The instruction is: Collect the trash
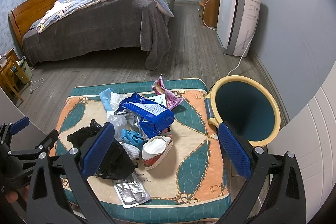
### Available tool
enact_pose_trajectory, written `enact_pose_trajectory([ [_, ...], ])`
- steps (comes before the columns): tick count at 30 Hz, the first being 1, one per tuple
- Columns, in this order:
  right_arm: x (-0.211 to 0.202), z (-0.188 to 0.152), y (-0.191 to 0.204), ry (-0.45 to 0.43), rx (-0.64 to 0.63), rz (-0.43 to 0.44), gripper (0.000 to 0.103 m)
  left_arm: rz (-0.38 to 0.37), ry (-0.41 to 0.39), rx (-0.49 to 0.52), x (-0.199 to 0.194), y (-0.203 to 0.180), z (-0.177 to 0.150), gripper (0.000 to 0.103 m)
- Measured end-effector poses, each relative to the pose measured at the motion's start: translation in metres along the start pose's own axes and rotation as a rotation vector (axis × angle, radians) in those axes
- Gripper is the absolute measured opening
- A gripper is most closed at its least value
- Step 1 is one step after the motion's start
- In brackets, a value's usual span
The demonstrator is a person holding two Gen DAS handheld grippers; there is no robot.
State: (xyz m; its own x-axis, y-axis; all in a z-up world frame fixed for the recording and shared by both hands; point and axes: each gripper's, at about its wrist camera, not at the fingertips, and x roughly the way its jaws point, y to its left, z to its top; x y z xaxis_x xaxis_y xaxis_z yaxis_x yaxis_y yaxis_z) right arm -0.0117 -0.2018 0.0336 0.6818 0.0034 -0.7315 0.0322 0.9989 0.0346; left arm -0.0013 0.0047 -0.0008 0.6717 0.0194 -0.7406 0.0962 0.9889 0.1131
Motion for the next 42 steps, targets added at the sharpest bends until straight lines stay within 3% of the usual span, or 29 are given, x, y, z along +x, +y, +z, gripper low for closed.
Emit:
enact_pose_trajectory([
  [42,0.0028,-0.0026,0.0005,0.013,0.009,0.002,0.097,0.008,0.004,0.007,0.0003,-0.0019,0.0005,0.098],
])
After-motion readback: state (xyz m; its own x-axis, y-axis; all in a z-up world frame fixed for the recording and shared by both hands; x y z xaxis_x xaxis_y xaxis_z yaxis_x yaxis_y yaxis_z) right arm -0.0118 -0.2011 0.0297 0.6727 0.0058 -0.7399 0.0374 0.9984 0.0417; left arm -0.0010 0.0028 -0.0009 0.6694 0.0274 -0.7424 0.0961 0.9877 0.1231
